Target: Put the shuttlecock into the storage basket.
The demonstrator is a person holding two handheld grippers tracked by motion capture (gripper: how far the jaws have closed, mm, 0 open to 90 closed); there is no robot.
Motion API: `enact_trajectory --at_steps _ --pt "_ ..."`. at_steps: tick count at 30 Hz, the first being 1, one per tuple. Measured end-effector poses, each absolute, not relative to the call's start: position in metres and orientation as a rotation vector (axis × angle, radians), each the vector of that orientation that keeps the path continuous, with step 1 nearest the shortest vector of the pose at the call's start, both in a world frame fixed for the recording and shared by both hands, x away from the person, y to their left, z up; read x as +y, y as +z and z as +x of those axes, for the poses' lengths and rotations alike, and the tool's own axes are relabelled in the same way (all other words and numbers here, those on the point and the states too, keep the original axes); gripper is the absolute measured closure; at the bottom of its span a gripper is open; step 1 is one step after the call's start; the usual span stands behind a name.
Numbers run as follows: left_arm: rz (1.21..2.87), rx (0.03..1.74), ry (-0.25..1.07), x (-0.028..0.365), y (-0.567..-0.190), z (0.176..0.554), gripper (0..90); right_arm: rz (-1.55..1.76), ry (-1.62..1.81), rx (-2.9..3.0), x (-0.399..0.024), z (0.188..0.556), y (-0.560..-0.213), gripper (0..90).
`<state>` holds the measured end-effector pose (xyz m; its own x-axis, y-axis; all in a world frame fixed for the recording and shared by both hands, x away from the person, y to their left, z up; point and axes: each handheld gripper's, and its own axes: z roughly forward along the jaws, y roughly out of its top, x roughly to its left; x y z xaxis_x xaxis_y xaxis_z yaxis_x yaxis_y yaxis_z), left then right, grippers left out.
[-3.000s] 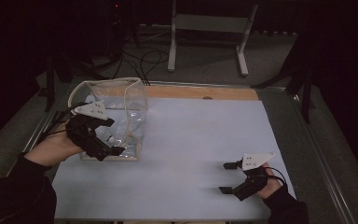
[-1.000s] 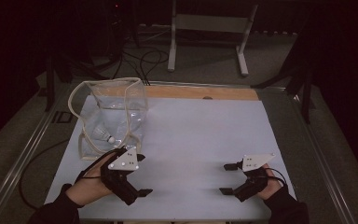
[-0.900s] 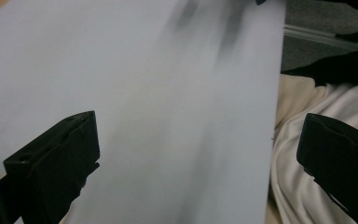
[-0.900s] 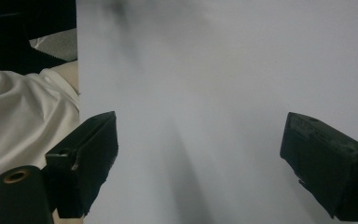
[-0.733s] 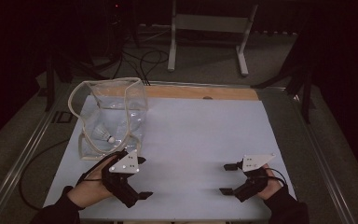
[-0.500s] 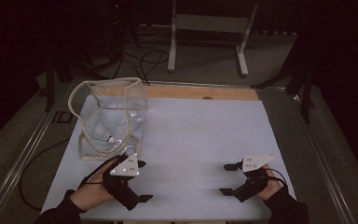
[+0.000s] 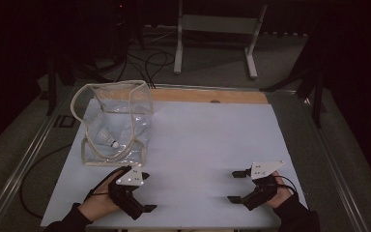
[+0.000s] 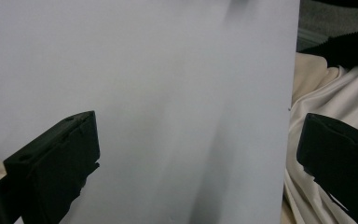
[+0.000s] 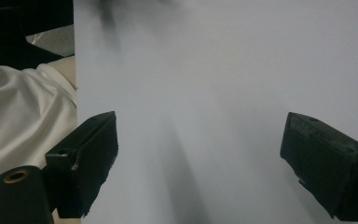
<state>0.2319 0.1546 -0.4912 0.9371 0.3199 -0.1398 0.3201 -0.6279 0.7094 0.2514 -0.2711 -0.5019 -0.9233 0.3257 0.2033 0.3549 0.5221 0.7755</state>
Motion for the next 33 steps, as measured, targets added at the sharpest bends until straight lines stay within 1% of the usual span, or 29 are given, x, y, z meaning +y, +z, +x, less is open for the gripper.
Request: enact_trajectory --at_steps 9,19,27,33 --pt "2.267 0.496 0.003 0.168 -0.504 0.234 0.4 -0.613 -1.382 -2.725 -0.272 0.25 -0.505 11.2" --pt "2.242 0.598 0.02 0.187 -0.519 0.235 0.4 -0.626 -1.379 -2.729 -0.274 0.249 -0.509 11.2" --pt "2.196 0.625 0.06 0.196 -0.522 0.235 0.4 -0.631 -1.379 -2.728 -0.273 0.249 -0.51 11.2" --pt "2.175 0.606 0.048 0.197 -0.527 0.233 0.4 -0.62 -1.37 -2.731 -0.272 0.25 -0.513 11.2"
